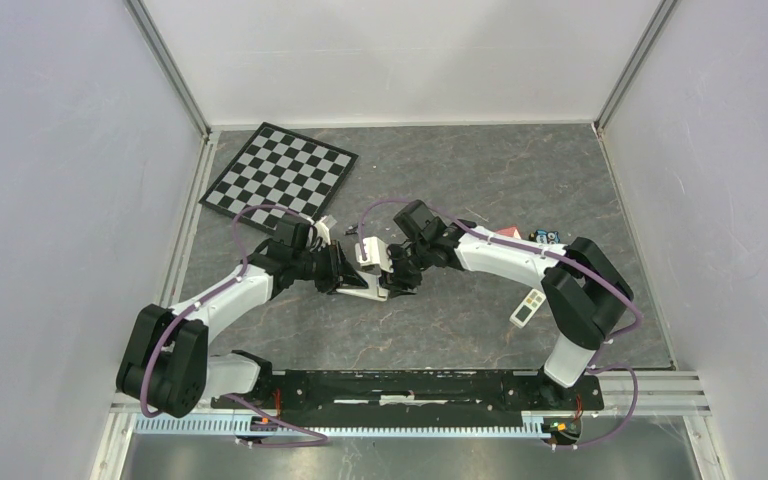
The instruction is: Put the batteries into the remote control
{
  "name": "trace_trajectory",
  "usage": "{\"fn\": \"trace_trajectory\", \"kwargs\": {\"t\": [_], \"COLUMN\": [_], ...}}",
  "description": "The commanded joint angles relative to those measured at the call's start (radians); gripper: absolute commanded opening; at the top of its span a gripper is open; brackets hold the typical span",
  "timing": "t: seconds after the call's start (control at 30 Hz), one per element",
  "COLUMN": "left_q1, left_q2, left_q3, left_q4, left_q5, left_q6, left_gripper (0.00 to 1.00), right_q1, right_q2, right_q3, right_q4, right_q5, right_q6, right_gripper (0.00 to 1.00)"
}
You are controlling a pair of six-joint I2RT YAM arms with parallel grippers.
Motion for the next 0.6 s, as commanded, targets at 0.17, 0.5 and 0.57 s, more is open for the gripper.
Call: {"fn": "trace_trajectory", "kwargs": {"t": [0.17, 0.5, 0.57], "left_q1": [-0.005, -0.006, -0.006], "left_q2": [-0.018, -0.023, -0.029], "left_q3": [0.017, -0.01, -0.016], "left_q4": [0.029, 0.109, 0.124], "left_q5": [0.05, 0.098, 0.108], "left_q6": [-0.069, -0.136, -0.139], "left_gripper": [0.02, 0.02, 0.02], "right_q1": [0.019, 0.031, 0.034], "right_q2": [0.004, -0.007, -0.008], "right_q3": [0.046, 0.039, 0.04], "right_q4": [0.044, 0.052, 0.049], "right_q5": [-0.02, -0.017, -0.016], "right_q6": [-0.006, 0.001, 0.001], "right_gripper": [0.41, 0.41, 0.41]}}
